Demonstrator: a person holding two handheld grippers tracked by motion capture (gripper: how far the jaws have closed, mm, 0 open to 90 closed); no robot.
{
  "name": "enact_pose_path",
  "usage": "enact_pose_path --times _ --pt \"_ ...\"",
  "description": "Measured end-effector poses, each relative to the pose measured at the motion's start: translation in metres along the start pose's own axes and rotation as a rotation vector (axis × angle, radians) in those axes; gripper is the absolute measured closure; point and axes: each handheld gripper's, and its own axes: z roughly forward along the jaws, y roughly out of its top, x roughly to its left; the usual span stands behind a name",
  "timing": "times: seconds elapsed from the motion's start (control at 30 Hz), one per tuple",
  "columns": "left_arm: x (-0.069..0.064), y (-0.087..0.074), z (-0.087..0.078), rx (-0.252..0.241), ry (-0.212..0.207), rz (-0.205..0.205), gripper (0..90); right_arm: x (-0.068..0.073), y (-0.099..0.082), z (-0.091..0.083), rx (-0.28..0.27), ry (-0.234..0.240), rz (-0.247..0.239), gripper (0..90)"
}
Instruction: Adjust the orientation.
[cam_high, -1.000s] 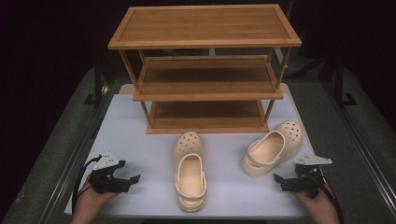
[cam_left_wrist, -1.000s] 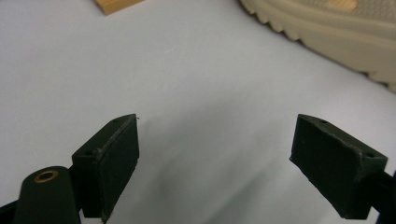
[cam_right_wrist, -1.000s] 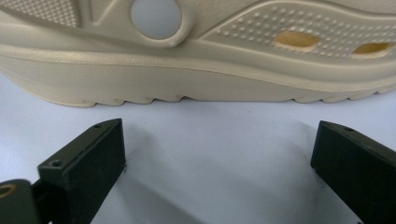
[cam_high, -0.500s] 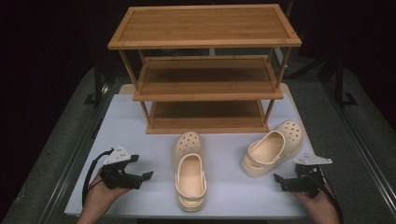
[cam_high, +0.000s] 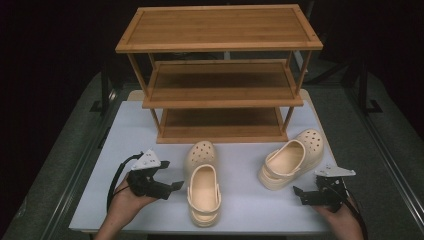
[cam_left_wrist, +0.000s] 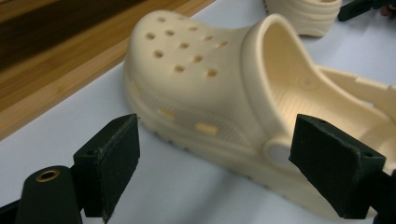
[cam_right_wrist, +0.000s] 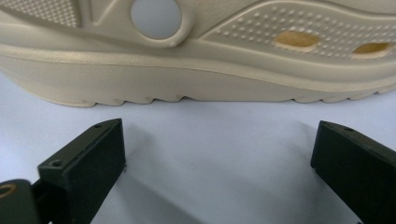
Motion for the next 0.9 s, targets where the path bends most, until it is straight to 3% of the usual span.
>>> enact_pose_path --times 0.2,0.3,0.53,0.7,0.9 --pt "-0.010 0.012 0.018 0.010 -0.032 0.027 15.5 0.000 0.000 0.000 0.000 0.000 0.000 2.5" --pt "-0.014 0.014 0.024 0.001 -0.051 0.037 24.9 0.000 0.000 0.000 0.000 0.000 0.000 2.5" --pt "-0.013 0.011 0.031 0.024 -0.012 0.044 41.1 0.000 0.000 0.000 0.001 0.000 -0.001 2.5" --pt "-0.015 0.011 0.032 0.027 -0.026 0.047 50.0 0.000 0.000 0.000 0.001 0.000 -0.001 2.5" --pt "-0.014 0.012 0.028 0.047 -0.018 0.070 53.9 0.000 0.000 0.000 0.001 0.000 0.000 2.5"
